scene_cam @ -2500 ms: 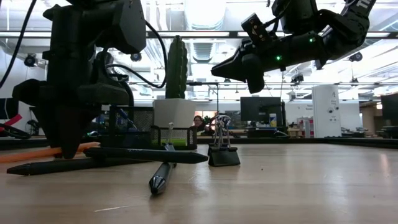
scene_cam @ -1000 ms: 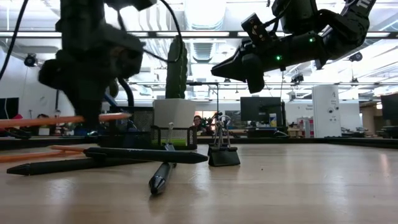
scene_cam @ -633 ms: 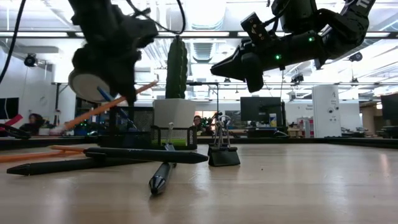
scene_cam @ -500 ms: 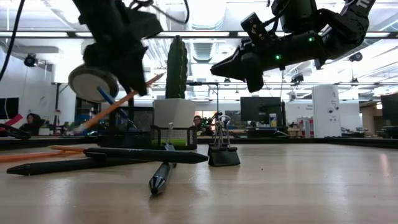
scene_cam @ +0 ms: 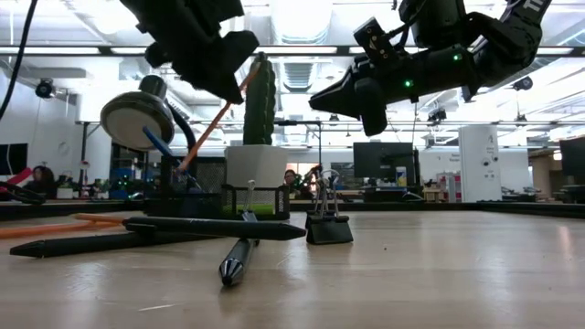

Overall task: Pick and place office supplies into organizer
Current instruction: Put the bottom left orange pencil into the black desk organizer

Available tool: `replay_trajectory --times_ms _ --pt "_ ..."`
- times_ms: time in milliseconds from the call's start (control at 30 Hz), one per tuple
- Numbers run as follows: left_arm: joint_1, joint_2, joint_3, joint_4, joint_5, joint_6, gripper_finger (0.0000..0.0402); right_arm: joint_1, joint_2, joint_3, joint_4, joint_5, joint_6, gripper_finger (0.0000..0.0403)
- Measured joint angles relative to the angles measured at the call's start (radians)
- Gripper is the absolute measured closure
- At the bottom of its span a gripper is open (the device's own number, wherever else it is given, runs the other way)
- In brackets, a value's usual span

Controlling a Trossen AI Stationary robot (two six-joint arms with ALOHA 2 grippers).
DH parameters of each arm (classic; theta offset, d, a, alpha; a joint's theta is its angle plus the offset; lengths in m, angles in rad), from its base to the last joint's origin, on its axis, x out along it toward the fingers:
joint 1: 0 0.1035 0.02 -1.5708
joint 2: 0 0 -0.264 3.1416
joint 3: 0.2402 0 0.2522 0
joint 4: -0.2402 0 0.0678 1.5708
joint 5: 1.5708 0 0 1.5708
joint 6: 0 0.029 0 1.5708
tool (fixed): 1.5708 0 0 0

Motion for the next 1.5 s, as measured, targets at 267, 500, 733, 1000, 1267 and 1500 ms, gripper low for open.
replay_trajectory --times_ms 267,500,733,1000,1267,1500 --pt "0.000 0.000 -0.002 0.003 -0.278 0.023 0.0395 0.000 0.000 0.000 0.000 0.000 0.000 0.0355" --pt "0.025 0.000 -0.008 0.007 -0.404 0.015 0.0395 0.000 0.000 0.000 0.000 0.000 0.000 0.0355" --pt "0.081 0.000 -0.026 0.026 -0.421 0.016 0.0395 0.000 0.000 0.000 0.000 0.000 0.000 0.0355" --pt "0.139 0.000 -0.043 0.083 -0.440 0.014 0.0395 0.000 0.000 0.000 0.000 0.000 -0.004 0.0355" --pt "0.164 0.000 -0.124 0.216 -0.505 0.003 0.0395 0.000 0.000 0.002 0.000 0.000 -0.003 0.0355" --pt "0.178 0.000 -0.194 0.235 -0.544 -0.123 0.0393 0.000 0.000 0.002 0.000 0.000 -0.006 0.0355"
